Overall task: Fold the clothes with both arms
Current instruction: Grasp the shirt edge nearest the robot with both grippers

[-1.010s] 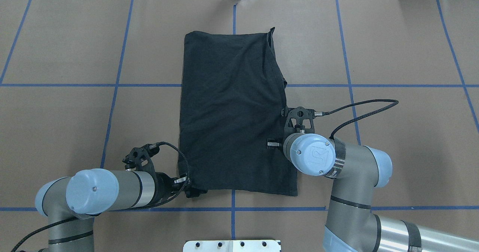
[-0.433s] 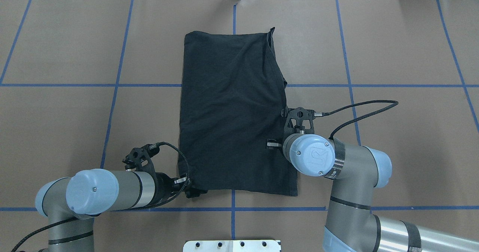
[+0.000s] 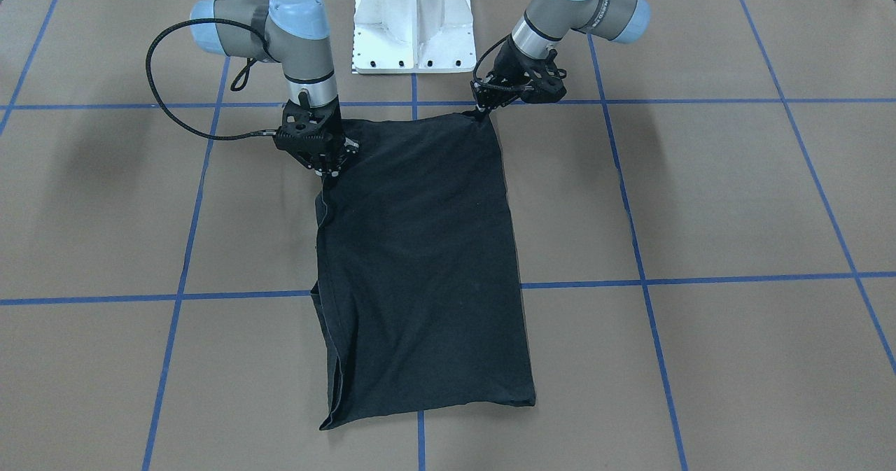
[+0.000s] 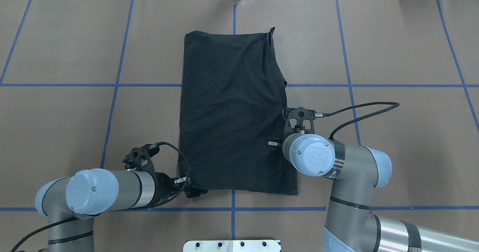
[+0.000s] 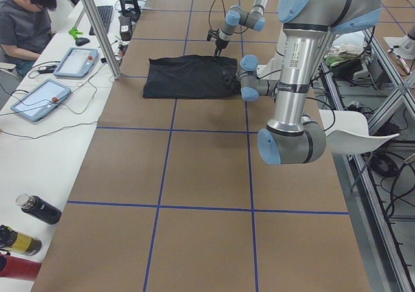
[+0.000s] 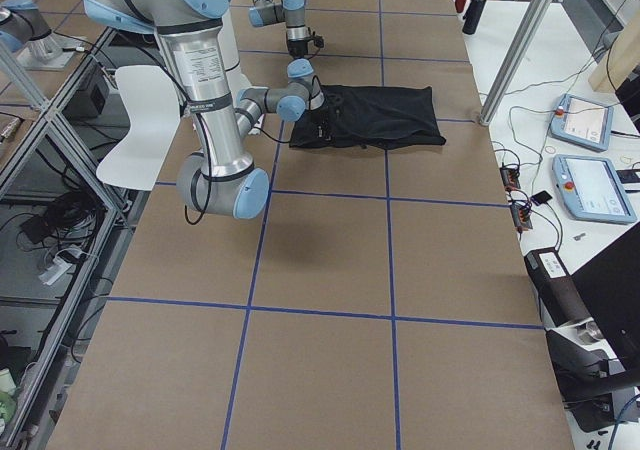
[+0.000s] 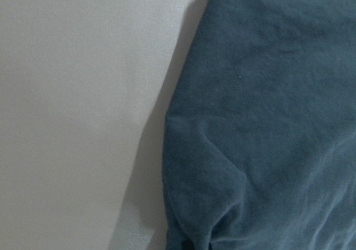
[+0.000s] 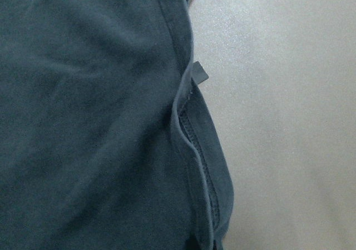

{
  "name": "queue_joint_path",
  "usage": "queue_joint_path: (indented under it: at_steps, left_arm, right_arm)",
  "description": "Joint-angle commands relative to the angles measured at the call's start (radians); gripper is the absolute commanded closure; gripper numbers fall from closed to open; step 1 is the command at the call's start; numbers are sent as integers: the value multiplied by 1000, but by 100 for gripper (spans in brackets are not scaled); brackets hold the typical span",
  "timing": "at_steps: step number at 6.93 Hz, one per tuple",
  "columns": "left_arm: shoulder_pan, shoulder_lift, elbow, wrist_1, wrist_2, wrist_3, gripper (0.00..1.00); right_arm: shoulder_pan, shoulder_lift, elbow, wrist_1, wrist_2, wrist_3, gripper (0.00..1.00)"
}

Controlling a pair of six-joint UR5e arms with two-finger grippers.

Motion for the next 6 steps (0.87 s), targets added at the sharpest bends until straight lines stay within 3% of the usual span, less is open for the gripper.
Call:
queue_joint_path:
  at_steps: [1, 3, 5, 6]
  left_arm:
    - [0, 0, -7, 0, 0, 0, 100]
    - [0, 0, -23, 1, 0, 1, 100]
    - [-3, 40, -107, 3, -38, 1, 100]
    - [-3, 69, -150, 3, -41, 1, 100]
  right_arm:
    - [1, -1, 13, 0, -2, 0, 100]
    - [4, -1, 56, -11, 3, 0, 100]
    - [7, -16, 127, -21, 14, 0, 100]
    - [6, -18, 195, -107, 40, 0, 100]
